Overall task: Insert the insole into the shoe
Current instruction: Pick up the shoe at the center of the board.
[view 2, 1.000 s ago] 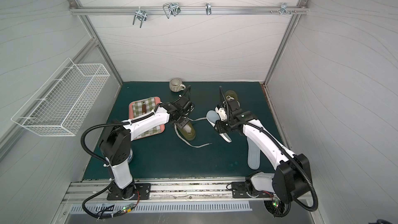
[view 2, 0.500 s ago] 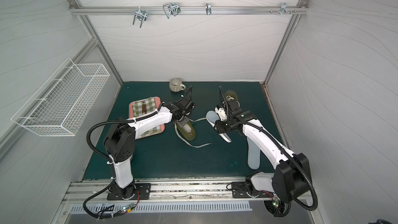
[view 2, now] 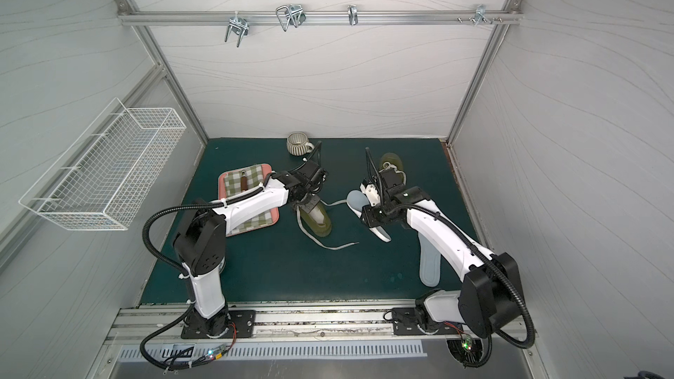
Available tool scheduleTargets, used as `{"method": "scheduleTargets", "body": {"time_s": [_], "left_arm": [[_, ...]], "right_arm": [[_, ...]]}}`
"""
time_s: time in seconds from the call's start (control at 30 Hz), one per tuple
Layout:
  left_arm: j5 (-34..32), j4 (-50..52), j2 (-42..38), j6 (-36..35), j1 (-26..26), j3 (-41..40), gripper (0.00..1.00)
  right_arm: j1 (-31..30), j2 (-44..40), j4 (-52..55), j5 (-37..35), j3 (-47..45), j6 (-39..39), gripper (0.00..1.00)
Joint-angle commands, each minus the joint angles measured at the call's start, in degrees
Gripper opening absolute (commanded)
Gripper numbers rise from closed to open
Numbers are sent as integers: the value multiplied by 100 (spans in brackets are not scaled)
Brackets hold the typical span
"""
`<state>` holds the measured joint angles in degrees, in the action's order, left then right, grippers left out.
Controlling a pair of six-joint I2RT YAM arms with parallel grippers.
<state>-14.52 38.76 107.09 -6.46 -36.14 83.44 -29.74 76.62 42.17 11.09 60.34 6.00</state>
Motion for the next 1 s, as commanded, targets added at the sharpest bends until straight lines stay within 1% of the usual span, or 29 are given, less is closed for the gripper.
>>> {"method": "scheduleTargets", "body": {"time_s": [0.0, 0.17, 0.37, 0.47, 0.67, 0.97], "left_arm": [[936, -16, -428, 443, 243, -3, 0], [1856, -334, -714, 833, 541, -370, 0], [2483, -742, -830, 1225, 727, -721, 0], [2665, -959, -869, 1380, 803, -896, 0], [2972, -1070, -822, 1575, 889, -1052, 0], [3671, -1448, -768, 1982, 1020, -1095, 0]], "right_arm": [[-223, 105, 271, -118, 252, -192, 35], [-651, 383, 507, -306, 573, -191, 34], [-1103, 546, 705, -435, 820, -44, 34], [-1239, 563, 717, -495, 836, 24, 33], [-1393, 638, 929, -568, 959, 0, 33], [-1490, 939, 1458, -800, 1522, -233, 33]]}}
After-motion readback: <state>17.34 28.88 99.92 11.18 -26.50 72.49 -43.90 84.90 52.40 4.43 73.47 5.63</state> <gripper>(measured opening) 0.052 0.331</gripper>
